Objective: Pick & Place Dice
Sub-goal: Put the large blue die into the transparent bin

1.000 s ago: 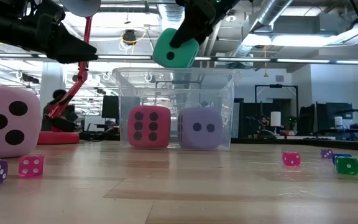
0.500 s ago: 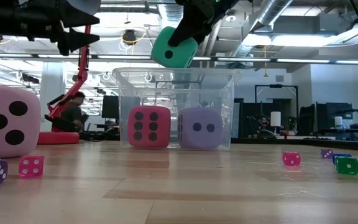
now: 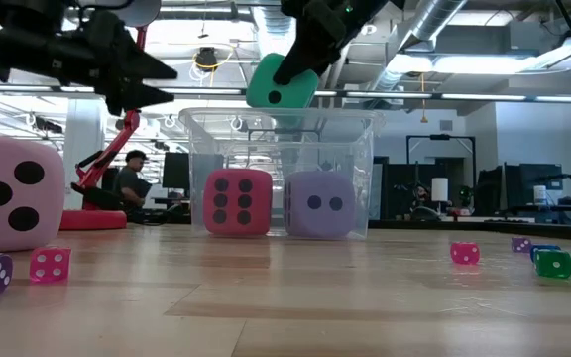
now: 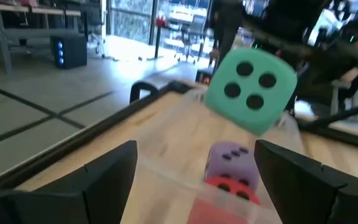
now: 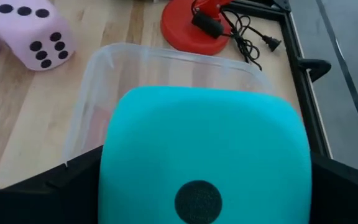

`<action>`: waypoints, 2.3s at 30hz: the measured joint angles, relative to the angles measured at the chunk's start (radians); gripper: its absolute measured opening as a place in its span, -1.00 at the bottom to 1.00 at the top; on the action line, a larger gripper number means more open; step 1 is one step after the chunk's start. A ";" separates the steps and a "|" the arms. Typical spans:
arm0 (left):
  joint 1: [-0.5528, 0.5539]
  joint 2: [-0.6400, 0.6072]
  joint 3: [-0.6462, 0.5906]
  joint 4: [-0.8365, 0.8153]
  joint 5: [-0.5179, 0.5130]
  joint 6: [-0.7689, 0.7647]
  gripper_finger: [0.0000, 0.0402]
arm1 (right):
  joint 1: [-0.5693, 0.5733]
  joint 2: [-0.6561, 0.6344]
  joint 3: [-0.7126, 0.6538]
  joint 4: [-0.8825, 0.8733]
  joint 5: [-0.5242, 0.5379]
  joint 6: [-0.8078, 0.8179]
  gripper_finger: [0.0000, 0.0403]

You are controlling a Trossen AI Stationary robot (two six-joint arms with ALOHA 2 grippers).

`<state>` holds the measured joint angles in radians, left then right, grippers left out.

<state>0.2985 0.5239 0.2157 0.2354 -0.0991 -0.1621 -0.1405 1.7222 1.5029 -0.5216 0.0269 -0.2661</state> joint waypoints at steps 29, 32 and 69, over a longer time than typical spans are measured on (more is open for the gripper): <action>-0.045 0.448 0.083 0.437 -0.038 0.032 0.57 | -0.054 0.000 -0.004 -0.012 0.000 0.014 0.99; -0.072 0.493 0.134 0.447 -0.001 0.094 0.57 | -0.060 0.000 -0.004 -0.044 0.000 0.012 0.99; -0.115 0.847 0.390 0.489 0.053 0.253 0.26 | -0.052 0.103 0.020 -0.124 -0.008 -0.056 0.99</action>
<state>0.1833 1.3705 0.6054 0.7244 -0.0463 0.0912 -0.1930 1.8252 1.5232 -0.6458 0.0189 -0.3217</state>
